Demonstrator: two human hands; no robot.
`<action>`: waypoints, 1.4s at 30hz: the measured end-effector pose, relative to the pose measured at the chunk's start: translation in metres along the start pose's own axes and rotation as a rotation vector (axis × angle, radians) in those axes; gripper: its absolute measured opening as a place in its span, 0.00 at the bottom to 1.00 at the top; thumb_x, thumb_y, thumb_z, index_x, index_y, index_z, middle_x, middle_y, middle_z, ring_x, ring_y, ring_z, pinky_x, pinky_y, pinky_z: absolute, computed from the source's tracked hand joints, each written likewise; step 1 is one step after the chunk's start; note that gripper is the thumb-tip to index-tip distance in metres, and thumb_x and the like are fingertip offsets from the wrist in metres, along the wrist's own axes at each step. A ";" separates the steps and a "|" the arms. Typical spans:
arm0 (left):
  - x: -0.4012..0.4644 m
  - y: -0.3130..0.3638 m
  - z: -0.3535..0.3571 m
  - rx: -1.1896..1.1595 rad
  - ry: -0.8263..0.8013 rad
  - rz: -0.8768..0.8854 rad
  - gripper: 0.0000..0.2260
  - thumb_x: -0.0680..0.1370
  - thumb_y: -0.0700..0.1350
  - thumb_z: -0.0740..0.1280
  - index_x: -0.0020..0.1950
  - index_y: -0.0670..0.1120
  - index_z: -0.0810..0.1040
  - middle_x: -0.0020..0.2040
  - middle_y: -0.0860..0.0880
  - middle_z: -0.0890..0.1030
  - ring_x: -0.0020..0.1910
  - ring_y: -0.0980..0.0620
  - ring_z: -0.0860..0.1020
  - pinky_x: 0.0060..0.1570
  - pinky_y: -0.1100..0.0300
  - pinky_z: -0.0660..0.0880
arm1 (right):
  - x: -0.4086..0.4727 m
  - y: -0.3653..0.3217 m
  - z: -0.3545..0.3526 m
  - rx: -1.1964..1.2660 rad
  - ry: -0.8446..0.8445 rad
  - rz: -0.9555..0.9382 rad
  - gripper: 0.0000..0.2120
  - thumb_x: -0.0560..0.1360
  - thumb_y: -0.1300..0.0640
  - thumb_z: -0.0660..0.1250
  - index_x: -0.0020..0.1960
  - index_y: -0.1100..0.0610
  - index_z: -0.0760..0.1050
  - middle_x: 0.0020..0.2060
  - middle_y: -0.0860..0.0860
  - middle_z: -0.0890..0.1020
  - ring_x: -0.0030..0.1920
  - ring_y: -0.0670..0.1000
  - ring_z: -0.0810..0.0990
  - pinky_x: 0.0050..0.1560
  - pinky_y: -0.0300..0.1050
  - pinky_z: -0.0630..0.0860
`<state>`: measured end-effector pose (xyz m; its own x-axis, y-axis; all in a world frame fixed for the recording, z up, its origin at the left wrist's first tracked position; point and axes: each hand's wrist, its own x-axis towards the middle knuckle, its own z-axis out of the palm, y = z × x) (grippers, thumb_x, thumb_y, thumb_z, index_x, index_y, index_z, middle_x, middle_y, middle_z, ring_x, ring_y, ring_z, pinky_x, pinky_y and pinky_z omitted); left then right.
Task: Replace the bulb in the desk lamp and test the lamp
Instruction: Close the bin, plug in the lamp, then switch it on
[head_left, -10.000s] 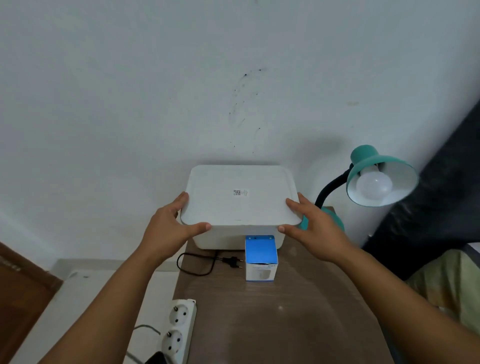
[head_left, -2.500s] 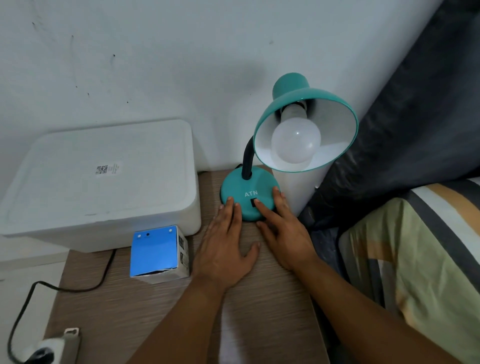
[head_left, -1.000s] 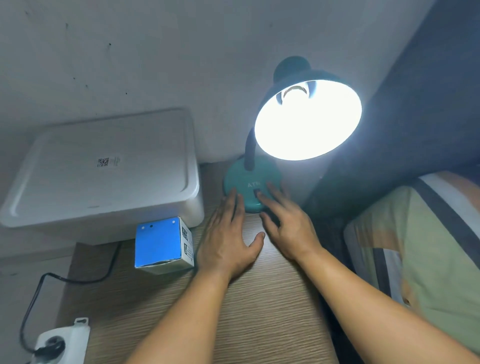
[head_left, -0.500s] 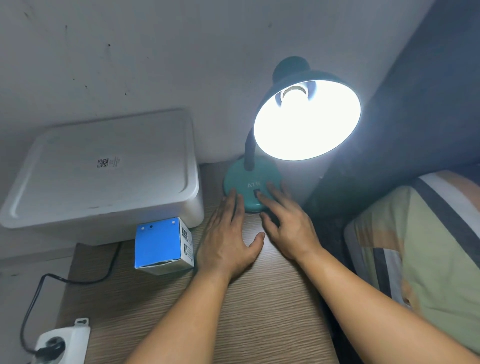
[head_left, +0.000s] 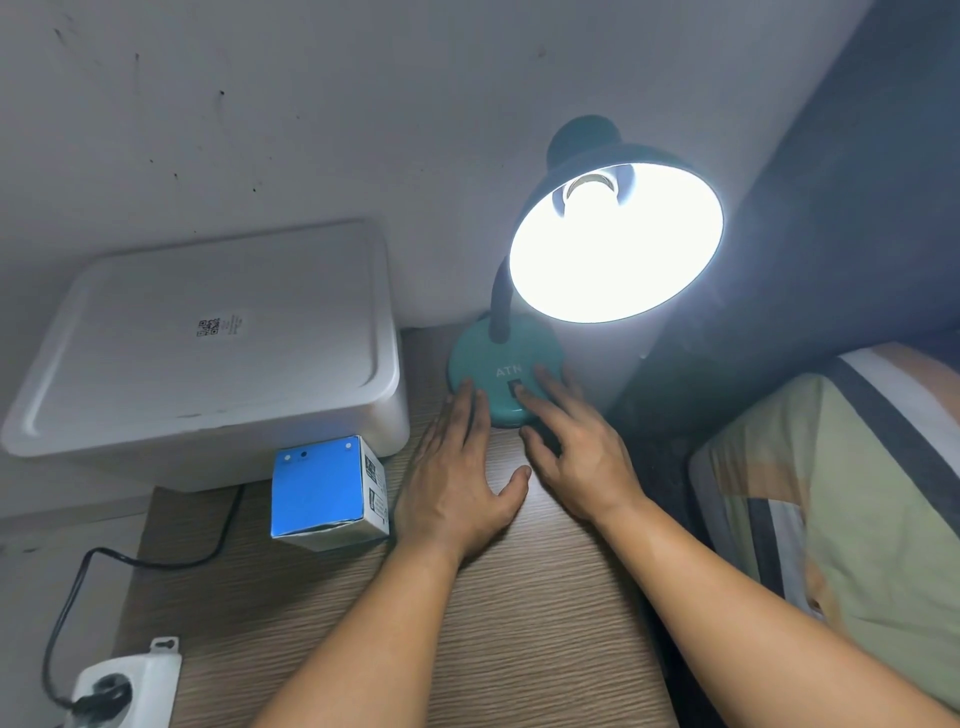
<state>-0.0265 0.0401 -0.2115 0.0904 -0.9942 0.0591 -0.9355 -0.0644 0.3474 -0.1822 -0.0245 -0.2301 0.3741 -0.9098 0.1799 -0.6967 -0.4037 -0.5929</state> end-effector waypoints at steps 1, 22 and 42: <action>0.000 0.000 0.000 -0.006 0.002 0.000 0.40 0.76 0.66 0.57 0.81 0.49 0.47 0.81 0.51 0.47 0.79 0.53 0.47 0.71 0.65 0.39 | 0.000 0.000 0.000 -0.005 -0.005 0.002 0.22 0.76 0.53 0.67 0.69 0.46 0.72 0.66 0.50 0.76 0.67 0.56 0.70 0.60 0.55 0.76; 0.001 -0.002 -0.001 0.009 -0.001 -0.001 0.40 0.76 0.66 0.57 0.81 0.48 0.49 0.81 0.50 0.48 0.79 0.52 0.50 0.72 0.63 0.43 | 0.001 -0.001 0.001 -0.038 -0.013 0.010 0.21 0.76 0.52 0.65 0.69 0.46 0.72 0.65 0.51 0.76 0.66 0.58 0.70 0.59 0.57 0.76; 0.000 0.000 -0.003 -0.005 0.008 0.009 0.40 0.76 0.66 0.58 0.81 0.48 0.48 0.81 0.50 0.49 0.79 0.51 0.51 0.72 0.63 0.43 | 0.001 -0.001 0.001 -0.087 -0.028 -0.027 0.23 0.75 0.54 0.64 0.70 0.50 0.71 0.69 0.53 0.71 0.71 0.57 0.64 0.68 0.54 0.69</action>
<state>-0.0252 0.0406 -0.2087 0.0850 -0.9939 0.0695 -0.9345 -0.0553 0.3517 -0.1804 -0.0253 -0.2299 0.4094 -0.8959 0.1724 -0.7361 -0.4360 -0.5177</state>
